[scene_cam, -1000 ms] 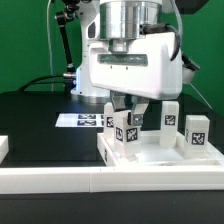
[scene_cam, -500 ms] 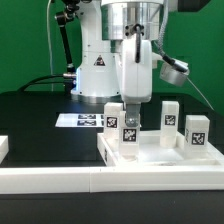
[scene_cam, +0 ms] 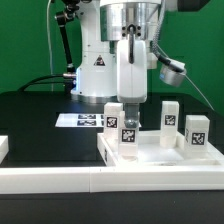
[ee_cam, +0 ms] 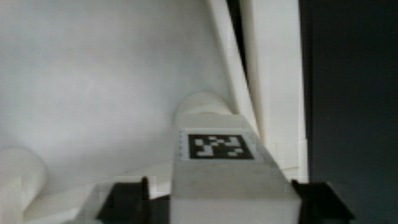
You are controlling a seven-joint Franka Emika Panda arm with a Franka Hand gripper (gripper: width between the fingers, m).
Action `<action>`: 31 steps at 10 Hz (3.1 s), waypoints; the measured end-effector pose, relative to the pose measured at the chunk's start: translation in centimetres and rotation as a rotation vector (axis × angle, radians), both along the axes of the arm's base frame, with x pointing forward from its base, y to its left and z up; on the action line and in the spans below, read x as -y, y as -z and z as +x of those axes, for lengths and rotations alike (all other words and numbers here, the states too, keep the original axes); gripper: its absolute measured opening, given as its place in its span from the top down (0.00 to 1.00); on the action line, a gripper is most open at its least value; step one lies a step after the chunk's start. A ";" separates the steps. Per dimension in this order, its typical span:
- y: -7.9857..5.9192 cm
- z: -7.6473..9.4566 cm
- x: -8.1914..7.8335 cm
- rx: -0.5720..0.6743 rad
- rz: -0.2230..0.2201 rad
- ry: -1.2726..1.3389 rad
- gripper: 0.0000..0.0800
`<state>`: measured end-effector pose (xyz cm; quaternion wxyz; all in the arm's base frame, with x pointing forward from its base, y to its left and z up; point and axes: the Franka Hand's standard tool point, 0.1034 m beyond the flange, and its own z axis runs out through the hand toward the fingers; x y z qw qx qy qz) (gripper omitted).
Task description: Assemble square table
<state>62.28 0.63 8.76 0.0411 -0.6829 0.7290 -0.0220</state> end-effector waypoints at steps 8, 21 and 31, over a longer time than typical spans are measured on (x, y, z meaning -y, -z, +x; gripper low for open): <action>0.0 0.0 0.1 0.015 -0.072 -0.784 0.19; 0.1 0.0 0.4 0.025 -0.130 -1.388 0.64; 0.2 -0.3 0.3 0.011 -0.057 -0.533 0.64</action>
Offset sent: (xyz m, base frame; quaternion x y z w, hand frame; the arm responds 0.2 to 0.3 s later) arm 0.0031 0.0059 -0.0005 -0.0081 -0.0051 -0.1931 0.9811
